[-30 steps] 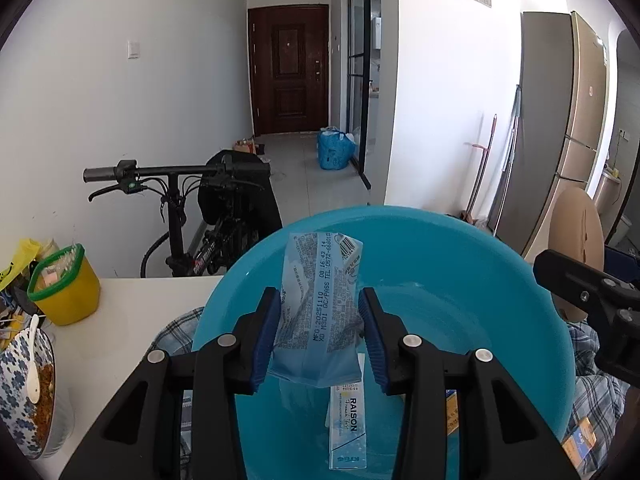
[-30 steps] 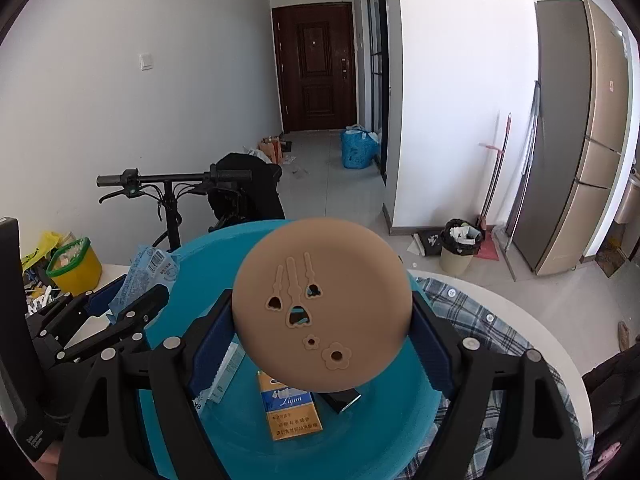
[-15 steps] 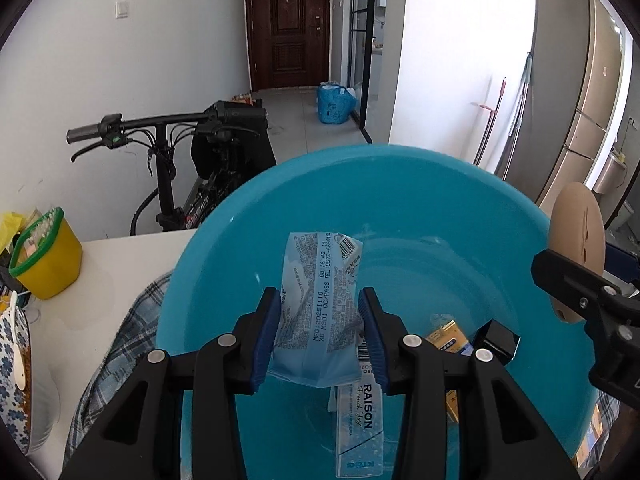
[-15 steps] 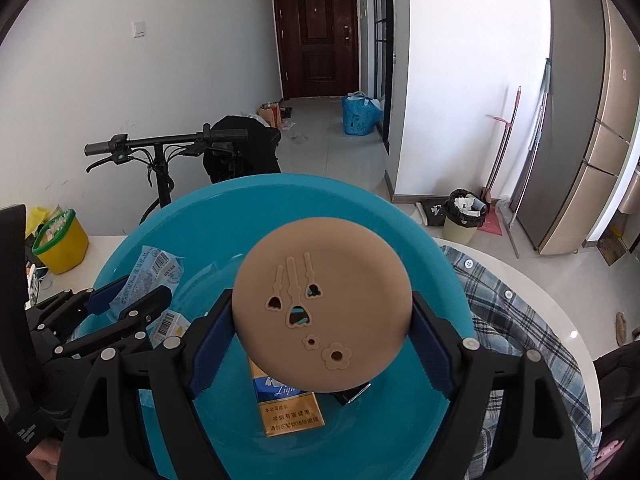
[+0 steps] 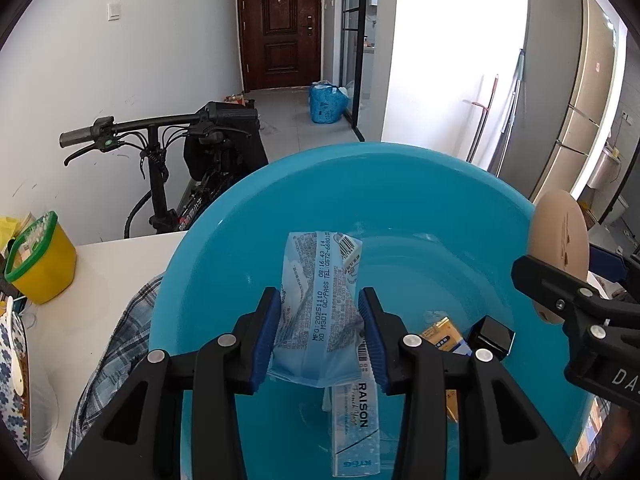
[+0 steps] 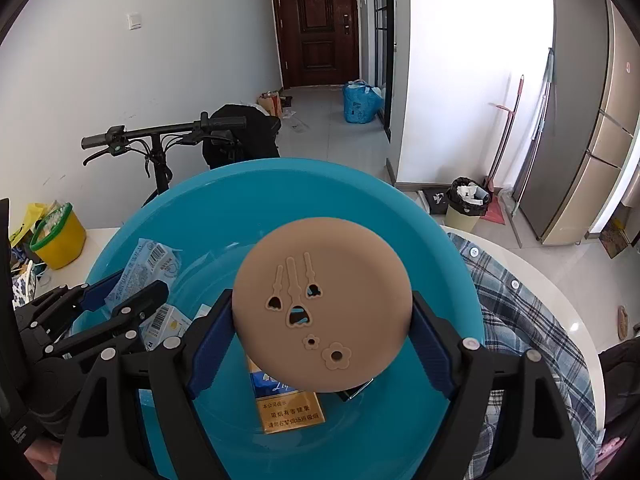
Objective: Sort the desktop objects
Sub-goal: 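Lower the blue packet and tan pad down into the teal basin, then open the left tool to drop the blue packet while the right tool releases the tan pad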
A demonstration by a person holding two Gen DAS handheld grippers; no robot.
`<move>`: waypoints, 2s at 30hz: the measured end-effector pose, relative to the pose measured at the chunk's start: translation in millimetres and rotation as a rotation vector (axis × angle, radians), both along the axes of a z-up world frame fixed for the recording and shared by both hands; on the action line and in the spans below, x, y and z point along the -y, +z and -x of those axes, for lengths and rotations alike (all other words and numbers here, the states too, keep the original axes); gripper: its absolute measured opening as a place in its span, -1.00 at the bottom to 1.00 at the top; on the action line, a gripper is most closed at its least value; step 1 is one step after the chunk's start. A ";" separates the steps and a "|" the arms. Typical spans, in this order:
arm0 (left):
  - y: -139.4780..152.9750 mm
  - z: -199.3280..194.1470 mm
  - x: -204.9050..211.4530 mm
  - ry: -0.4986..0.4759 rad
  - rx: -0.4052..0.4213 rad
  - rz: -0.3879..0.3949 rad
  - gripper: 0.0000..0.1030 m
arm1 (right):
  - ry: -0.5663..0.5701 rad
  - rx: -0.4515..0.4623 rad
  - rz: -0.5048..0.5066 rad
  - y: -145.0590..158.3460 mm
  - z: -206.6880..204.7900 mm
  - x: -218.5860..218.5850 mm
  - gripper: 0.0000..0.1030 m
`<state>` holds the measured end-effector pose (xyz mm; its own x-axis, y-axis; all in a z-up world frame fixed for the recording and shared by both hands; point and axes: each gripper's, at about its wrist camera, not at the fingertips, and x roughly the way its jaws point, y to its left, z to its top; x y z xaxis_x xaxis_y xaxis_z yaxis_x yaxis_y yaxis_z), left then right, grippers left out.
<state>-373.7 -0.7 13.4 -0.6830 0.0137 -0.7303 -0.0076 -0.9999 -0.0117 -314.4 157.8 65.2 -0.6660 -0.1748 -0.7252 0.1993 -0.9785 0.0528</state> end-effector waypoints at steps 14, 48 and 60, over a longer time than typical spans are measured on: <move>1.9 -3.2 -11.1 -0.040 0.008 -0.012 -0.18 | -0.009 0.012 0.012 0.5 4.3 -4.8 0.57; 0.4 2.6 7.5 0.027 0.034 -0.027 0.38 | 0.000 0.120 -0.013 -25.5 15.2 -2.1 0.57; -1.7 3.1 5.9 0.025 0.039 -0.008 0.38 | 0.026 0.157 -0.039 -35.0 13.5 3.5 0.58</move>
